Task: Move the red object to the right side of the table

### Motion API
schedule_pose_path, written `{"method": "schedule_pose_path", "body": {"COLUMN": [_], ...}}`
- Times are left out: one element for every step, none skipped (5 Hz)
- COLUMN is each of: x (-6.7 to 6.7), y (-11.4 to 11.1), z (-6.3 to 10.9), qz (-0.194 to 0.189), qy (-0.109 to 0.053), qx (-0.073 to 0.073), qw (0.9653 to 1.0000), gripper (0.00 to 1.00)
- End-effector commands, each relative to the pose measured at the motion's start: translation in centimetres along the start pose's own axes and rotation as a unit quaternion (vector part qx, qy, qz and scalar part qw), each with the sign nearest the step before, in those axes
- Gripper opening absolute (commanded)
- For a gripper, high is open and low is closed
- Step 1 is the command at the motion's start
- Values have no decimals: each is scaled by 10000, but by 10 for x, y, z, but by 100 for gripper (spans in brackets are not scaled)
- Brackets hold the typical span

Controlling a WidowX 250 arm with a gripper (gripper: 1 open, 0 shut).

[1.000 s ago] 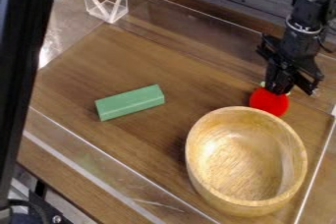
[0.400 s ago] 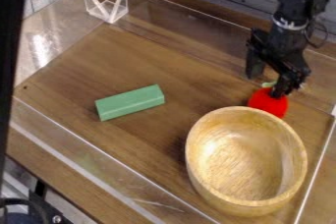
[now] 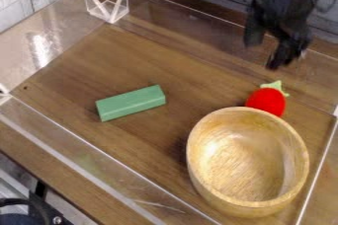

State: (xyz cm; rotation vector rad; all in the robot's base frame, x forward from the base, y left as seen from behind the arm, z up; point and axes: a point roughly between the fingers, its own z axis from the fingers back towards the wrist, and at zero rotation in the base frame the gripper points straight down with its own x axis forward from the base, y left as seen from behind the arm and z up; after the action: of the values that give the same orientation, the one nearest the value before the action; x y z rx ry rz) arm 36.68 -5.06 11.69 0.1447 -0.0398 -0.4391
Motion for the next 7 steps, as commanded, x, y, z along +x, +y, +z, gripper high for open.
{"method": "schedule_pose_path", "body": {"x": [-11, -24, -28, -33, -35, -36, -40], "y": [41, 60, 64, 69, 69, 81, 93], "z": [34, 25, 18, 17, 15, 10, 6], "qz": [273, 491, 707, 746, 705, 752, 823], "qy": [-422, -385, -368, -396, -436, -463, -480], "qx": [230, 271, 346, 423, 494, 575, 655], "qw": [9985, 9977, 9962, 9955, 9953, 9944, 9933], "gripper": [100, 100, 100, 100, 100, 100, 100]}}
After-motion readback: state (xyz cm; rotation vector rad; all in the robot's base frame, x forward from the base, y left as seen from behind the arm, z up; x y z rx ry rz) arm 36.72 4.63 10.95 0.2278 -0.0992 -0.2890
